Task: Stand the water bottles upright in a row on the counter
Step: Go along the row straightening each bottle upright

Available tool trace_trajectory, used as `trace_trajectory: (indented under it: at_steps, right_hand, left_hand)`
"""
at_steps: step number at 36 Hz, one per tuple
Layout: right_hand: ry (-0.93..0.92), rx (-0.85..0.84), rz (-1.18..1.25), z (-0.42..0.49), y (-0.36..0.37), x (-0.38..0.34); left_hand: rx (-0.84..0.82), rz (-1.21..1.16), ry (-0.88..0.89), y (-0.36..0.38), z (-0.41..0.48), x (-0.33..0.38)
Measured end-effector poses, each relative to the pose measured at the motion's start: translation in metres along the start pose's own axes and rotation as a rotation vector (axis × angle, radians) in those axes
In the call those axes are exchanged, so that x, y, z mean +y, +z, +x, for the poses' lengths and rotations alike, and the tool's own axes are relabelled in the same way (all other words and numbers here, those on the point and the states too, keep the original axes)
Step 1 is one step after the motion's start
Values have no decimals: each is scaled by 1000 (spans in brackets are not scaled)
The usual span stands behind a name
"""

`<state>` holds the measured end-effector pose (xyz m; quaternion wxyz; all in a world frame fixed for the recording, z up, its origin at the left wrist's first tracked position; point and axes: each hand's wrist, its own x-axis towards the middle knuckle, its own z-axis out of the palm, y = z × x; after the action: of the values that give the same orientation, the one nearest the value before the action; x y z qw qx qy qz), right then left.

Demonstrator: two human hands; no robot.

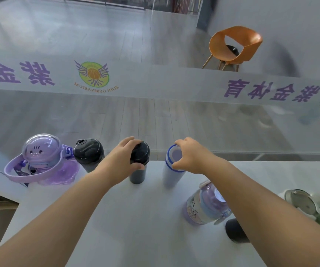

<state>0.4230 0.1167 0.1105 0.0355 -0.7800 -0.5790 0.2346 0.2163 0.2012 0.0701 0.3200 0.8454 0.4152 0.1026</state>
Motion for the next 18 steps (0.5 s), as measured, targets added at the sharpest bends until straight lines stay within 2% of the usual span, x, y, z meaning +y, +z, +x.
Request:
trace_trajectory:
  at_steps: [5,18]
  right_hand:
    - [-20,8,9,2,0,4]
    - [-65,34,75,3,5,9]
  left_hand:
    - [51,-19,9,2,-3,1]
    - [40,60,10,0,-6,6]
